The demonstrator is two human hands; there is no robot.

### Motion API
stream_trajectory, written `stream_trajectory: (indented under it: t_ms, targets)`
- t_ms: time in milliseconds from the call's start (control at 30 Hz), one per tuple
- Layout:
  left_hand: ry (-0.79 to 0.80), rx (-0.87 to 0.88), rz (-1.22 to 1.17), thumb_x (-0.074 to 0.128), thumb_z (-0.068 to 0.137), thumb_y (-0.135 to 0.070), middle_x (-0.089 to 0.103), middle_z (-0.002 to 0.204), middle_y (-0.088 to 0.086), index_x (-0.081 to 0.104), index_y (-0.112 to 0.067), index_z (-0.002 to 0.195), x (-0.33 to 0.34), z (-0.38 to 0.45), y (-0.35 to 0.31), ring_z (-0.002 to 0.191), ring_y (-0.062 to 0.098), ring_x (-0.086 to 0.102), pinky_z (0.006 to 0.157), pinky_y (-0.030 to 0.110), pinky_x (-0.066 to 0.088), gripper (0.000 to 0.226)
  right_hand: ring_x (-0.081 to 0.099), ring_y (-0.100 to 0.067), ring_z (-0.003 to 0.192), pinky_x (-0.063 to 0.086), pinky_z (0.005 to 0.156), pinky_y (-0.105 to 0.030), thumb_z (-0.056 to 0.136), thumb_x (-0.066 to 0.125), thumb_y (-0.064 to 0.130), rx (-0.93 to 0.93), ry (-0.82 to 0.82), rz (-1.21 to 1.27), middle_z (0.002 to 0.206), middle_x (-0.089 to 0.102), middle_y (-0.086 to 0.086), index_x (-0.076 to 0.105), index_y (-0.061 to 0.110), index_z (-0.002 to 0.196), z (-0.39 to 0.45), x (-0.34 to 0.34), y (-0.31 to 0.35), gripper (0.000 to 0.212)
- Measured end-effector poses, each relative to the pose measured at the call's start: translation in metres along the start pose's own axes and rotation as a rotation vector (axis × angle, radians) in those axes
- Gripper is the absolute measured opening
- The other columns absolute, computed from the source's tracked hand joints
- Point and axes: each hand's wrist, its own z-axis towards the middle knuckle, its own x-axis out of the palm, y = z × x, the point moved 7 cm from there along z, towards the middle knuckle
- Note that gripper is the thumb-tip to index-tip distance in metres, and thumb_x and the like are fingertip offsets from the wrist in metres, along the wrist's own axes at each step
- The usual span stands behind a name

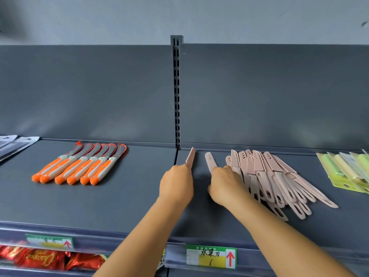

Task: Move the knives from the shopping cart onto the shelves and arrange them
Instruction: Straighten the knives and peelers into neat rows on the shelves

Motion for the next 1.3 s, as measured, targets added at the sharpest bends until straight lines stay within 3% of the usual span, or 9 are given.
stream_trajectory:
  t_ms: [200, 300, 433, 633, 733, 833, 1000, 1133, 1300]
  targets:
    - [0.06, -0.011, 0.01, 0.04, 0.094, -0.009, 0.051, 0.108, 0.006, 0.061, -0.009, 0.104, 0.011, 0.0, 0.016, 0.086, 0.024, 0.047, 0.068, 0.031, 0.041, 0.023, 0.056, -0.027, 0.089, 0.04, 0.066, -0.029, 0.092, 0.051, 0.007, 0.025, -0.088, 0.156, 0.11, 0.062, -0.011, 0.054, 0.011, 0.116, 0.01, -0.005, 0.0, 0.025]
    - [0.026, 0.097, 0.043, 0.039, 0.098, -0.018, 0.047, 0.113, 0.003, 0.06, -0.012, 0.102, 0.016, 0.001, 0.018, 0.105, 0.023, 0.045, 0.071, 0.029, 0.039, 0.022, 0.059, -0.028, 0.086, 0.049, 0.064, -0.031, 0.091, 0.051, 0.014, 0.057, -0.081, 0.415, 0.098, 0.068, -0.008, 0.062, 0.016, 0.105, 0.021, 0.005, 0.001, 0.018]
    - [0.05, 0.19, 0.056, 0.042, 0.099, -0.026, 0.047, 0.118, 0.004, 0.059, -0.015, 0.109, 0.022, 0.001, 0.02, 0.108, 0.024, 0.044, 0.079, 0.031, 0.044, 0.023, 0.058, -0.03, 0.075, 0.047, 0.061, -0.03, 0.092, 0.05, 0.02, 0.051, -0.081, 0.579, 0.082, 0.068, -0.012, 0.066, 0.01, 0.084, 0.027, 0.016, 0.012, 0.02]
    - [0.05, 0.285, 0.089, 0.04, 0.099, -0.031, 0.043, 0.128, 0.0, 0.055, -0.018, 0.113, 0.023, 0.0, 0.018, 0.111, 0.024, 0.039, 0.087, 0.029, 0.038, 0.025, 0.055, -0.027, 0.077, 0.036, 0.053, -0.024, 0.094, 0.047, 0.021, 0.033, -0.033, 0.439, 0.086, 0.068, -0.006, 0.06, 0.018, 0.081, 0.028, 0.019, 0.019, 0.019]
    - [0.077, 0.318, 0.091, 0.037, 0.099, -0.033, 0.041, 0.134, -0.002, 0.053, -0.019, 0.119, 0.027, -0.001, 0.018, 0.115, 0.023, 0.038, 0.093, 0.031, 0.037, 0.029, 0.055, -0.028, 0.078, 0.037, 0.059, -0.024, 0.094, 0.045, 0.018, 0.027, -0.017, 0.396, 0.09, 0.066, -0.008, 0.059, 0.017, 0.082, 0.025, 0.018, 0.022, 0.018]
    - [0.076, 0.322, 0.086, 0.037, 0.1, -0.033, 0.04, 0.137, -0.003, 0.051, -0.02, 0.122, 0.029, -0.001, 0.018, 0.118, 0.023, 0.038, 0.095, 0.032, 0.036, 0.029, 0.05, -0.028, 0.077, 0.033, 0.052, -0.024, 0.09, 0.047, 0.013, 0.006, -0.009, 0.347, 0.099, 0.064, -0.013, 0.053, 0.017, 0.077, 0.025, 0.019, 0.025, 0.015]
    - [0.077, 0.309, 0.037, 0.031, 0.101, -0.032, 0.038, 0.14, -0.007, 0.048, -0.022, 0.127, 0.031, 0.0, 0.019, 0.125, 0.019, 0.035, 0.1, 0.032, 0.03, 0.032, 0.047, -0.026, 0.078, 0.033, 0.06, -0.025, 0.089, 0.053, 0.025, -0.042, -0.019, 0.288, 0.097, 0.058, -0.01, 0.037, 0.023, 0.06, 0.022, 0.016, 0.029, 0.033]
    - [0.092, 0.305, 0.012, 0.028, 0.102, -0.032, 0.041, 0.137, -0.01, 0.048, -0.025, 0.124, 0.03, 0.0, 0.021, 0.124, 0.017, 0.037, 0.099, 0.032, 0.027, 0.031, 0.045, -0.026, 0.075, 0.023, 0.046, -0.023, 0.087, 0.053, 0.019, -0.046, -0.021, 0.237, 0.09, 0.051, -0.009, 0.033, 0.021, 0.06, 0.021, 0.012, 0.03, 0.034]
    - [0.126, 0.313, 0.038, 0.031, 0.101, -0.032, 0.043, 0.135, -0.01, 0.049, -0.024, 0.117, 0.029, 0.001, 0.022, 0.123, 0.017, 0.039, 0.094, 0.032, 0.028, 0.025, 0.043, -0.024, 0.076, 0.028, 0.051, -0.024, 0.088, 0.054, 0.02, -0.083, -0.017, 0.208, 0.09, 0.045, -0.005, 0.031, 0.022, 0.06, 0.017, 0.01, 0.033, 0.036]
